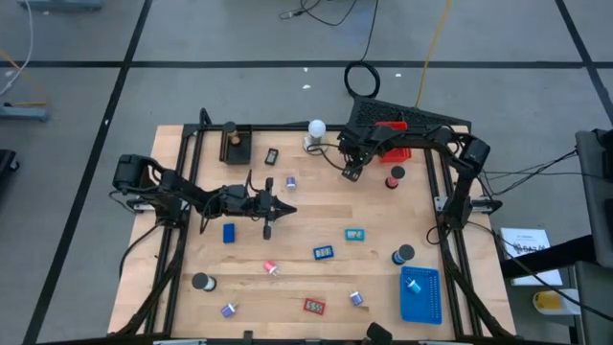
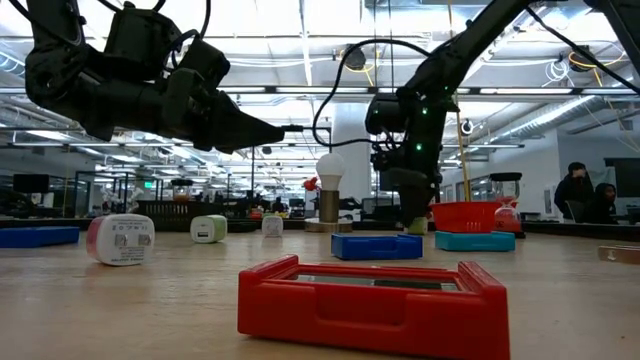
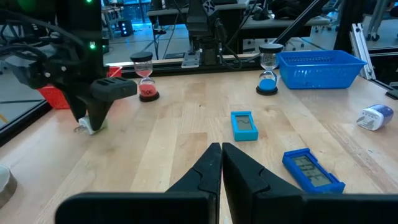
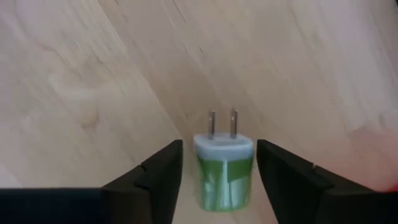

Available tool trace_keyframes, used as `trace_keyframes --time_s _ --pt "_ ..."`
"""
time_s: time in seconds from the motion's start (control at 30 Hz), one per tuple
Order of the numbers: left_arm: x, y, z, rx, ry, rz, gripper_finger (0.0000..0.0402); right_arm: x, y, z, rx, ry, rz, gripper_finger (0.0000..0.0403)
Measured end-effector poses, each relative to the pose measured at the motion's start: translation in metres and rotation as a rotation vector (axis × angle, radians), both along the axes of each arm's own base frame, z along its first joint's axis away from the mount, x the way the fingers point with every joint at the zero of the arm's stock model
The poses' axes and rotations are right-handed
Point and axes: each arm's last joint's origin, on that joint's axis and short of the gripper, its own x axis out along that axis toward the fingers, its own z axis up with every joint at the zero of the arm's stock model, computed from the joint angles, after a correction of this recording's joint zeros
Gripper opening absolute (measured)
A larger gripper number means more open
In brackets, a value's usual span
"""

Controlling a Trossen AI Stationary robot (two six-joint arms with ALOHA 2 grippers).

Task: Pick & Place Office items
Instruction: Put the top green charger adapter into the blue bin

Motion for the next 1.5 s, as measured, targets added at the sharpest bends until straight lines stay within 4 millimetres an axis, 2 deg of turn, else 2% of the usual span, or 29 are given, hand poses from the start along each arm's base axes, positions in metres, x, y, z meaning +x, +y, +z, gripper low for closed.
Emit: trace_keyframes --time_s 0.17,0.43,0.6,0.73,0.87,1.0,1.23,1.5 --pt "0.000 0.000 0.000 0.000 0.000 0.000 0.0021 -0.003 0.002 -0.004 0.014 0.007 -0.030 0.0151" --pt "0.000 0.000 0.000 0.000 0.000 0.000 0.0021 -0.005 0.003 -0.009 0.004 -0.007 -0.031 0.0149" --pt "0.000 0.000 0.000 0.000 0.000 0.000 0.0021 -0.006 0.004 -0.007 0.006 -0.006 -0.031 0.0127" --pt "0.000 0.000 0.000 0.000 0.000 0.001 0.0021 -0.010 0.009 0.004 0.013 -0.008 -0.040 0.0128" --pt "0.000 0.000 0.000 0.000 0.000 0.001 0.0021 -0.017 0.019 0.027 0.013 -0.033 -0.063 0.0134" --pt "0.000 0.000 0.000 0.000 0.000 0.000 0.0021 -0.027 0.040 0.052 0.039 -0.030 -0.089 0.0133" --pt "0.000 0.000 0.000 0.000 0.000 0.001 0.0021 -0.045 0.098 0.098 0.088 -0.100 -0.157 0.0133" --pt "0.000 0.000 0.000 0.000 0.000 0.001 0.0021 -0.072 0.168 0.128 0.206 -0.151 -0.302 0.0133"
